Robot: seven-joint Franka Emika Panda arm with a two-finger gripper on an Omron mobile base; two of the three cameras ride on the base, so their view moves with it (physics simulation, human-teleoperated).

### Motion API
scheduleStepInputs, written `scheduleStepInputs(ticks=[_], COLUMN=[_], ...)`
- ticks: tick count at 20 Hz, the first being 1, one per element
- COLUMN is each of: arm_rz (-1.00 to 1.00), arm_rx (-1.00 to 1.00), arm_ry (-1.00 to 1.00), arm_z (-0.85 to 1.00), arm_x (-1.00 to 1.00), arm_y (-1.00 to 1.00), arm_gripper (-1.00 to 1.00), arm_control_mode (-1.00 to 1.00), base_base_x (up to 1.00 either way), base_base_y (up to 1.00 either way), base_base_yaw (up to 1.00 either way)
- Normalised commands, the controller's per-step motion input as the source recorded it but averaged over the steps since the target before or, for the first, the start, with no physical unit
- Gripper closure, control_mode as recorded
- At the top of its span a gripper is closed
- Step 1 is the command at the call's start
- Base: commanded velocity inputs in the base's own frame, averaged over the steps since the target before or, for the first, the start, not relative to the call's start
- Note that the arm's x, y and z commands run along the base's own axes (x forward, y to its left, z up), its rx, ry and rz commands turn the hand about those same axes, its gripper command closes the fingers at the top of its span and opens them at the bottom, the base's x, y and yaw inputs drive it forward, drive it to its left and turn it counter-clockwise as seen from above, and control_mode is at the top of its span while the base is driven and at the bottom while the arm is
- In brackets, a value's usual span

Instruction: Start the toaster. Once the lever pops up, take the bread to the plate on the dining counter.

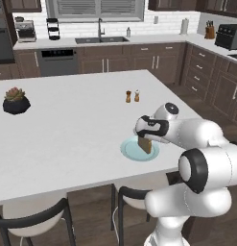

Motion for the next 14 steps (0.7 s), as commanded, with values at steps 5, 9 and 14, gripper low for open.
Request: scheduleStepInputs(ticks=[5,9,14], arm_rz=[0.00,0.00,0.00], arm_rx=[0.00,0.00,0.00], arm_ry=[0.00,0.00,0.01], arm_z=[0.08,0.17,0.39], arm_x=[0.00,-0.04,-0.25], arm_y=[0.00,0.00,0.00], arm_gripper=[-1.00,-1.00,-1.00], arm_control_mode=[-1.00,-1.00,-1.00], base_base_x=[0.00,0.00,0.00], base_base_y=[0.00,0.00,0.00], base_base_yaw=[0.00,0.00,0.00])
